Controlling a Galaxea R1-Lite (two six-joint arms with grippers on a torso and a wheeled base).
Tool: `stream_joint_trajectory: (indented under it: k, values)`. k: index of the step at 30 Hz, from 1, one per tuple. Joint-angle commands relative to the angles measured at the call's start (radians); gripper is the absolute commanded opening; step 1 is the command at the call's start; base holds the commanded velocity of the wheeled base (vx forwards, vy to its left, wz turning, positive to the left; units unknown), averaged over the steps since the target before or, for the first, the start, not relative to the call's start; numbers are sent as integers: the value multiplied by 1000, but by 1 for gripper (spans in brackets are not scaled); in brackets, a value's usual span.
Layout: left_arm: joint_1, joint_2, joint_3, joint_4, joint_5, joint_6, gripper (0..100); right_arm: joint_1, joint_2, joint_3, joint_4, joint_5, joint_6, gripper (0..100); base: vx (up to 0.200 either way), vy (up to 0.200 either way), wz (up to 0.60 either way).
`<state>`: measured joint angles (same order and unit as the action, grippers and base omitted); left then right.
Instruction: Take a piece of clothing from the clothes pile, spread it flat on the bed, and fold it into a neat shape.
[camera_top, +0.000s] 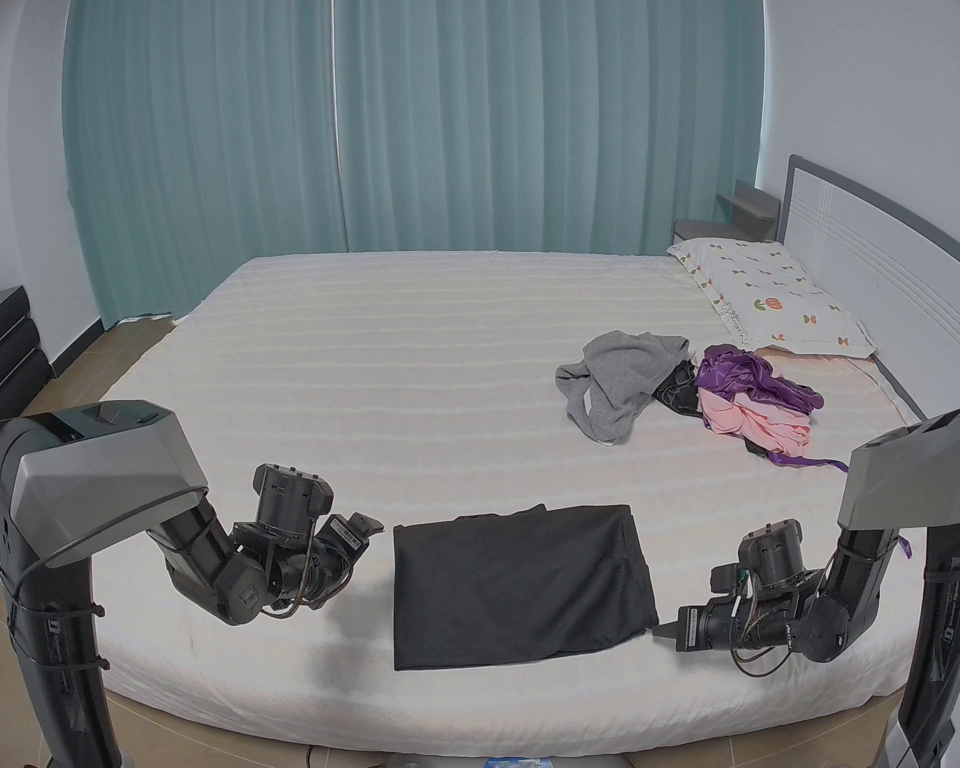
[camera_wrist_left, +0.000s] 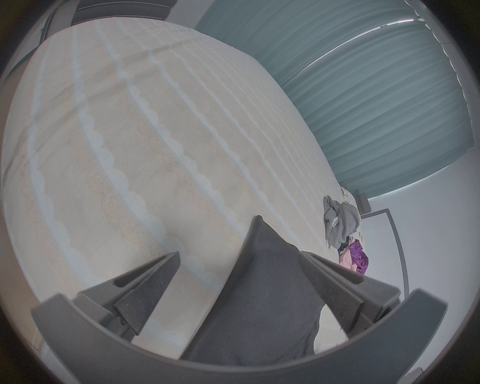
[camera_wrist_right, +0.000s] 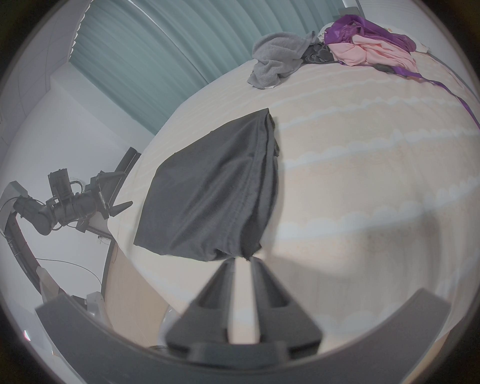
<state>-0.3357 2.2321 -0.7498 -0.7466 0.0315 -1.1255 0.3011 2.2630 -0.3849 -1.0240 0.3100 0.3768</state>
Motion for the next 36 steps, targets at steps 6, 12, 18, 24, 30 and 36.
stream_joint_trajectory:
  k: [6, 12, 18, 24, 30, 36]
  values:
    - [0, 1, 0, 0, 1, 0, 100, -34, -22, 37, -4, 27, -33, 0, 0, 0, 0]
    - [0, 1, -2, 0, 1, 0, 100, -39, -22, 38, -2, 29, -38, 100, 0, 0, 0]
    - [0, 1, -2, 0, 1, 0, 100, -39, -25, 26, -2, 34, -26, 100, 0, 0, 0]
    - [0, 1, -2, 0, 1, 0, 100, -22, 9, -22, -2, 34, -9, 100, 0, 0, 0]
    - [0, 3, -3, 0, 1, 0, 100, -8, 52, -60, -2, 29, 1, 100, 0, 0, 0]
    - [0, 7, -6, 0, 2, 3, 100, 4, 73, -58, -2, 15, -21, 0, 0, 0, 0]
